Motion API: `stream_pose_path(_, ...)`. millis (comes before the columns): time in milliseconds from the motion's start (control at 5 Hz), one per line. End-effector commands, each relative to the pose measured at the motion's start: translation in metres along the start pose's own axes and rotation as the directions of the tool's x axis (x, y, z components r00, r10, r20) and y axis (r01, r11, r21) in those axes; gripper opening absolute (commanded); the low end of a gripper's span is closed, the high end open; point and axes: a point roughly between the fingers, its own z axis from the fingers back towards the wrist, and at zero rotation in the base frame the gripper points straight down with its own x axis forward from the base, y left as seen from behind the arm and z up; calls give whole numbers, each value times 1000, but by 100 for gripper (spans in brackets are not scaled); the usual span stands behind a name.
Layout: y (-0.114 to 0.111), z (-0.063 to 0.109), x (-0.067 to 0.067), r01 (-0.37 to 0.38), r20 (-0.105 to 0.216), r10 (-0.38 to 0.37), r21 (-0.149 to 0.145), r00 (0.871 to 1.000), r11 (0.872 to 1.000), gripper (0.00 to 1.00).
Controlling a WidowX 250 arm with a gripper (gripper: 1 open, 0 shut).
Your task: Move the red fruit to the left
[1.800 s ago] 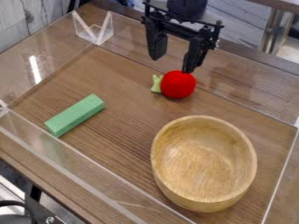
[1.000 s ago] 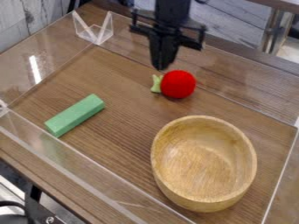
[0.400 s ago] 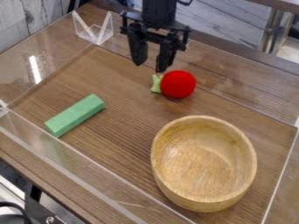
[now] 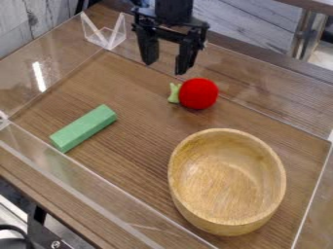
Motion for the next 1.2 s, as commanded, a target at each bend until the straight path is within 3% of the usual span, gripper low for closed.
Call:
stream_pose_path(0, 6, 18, 5, 3, 43, -4, 1, 999, 1000, 100)
stream_pose_path(400, -18, 7, 16, 93, 14, -93, 0, 996, 996, 100)
stream_pose_path(800, -29, -27, 22, 191, -9, -191, 4, 982, 982, 100)
stream_pose_path(1000, -42, -42, 19, 188, -14, -188, 2, 982, 982, 100)
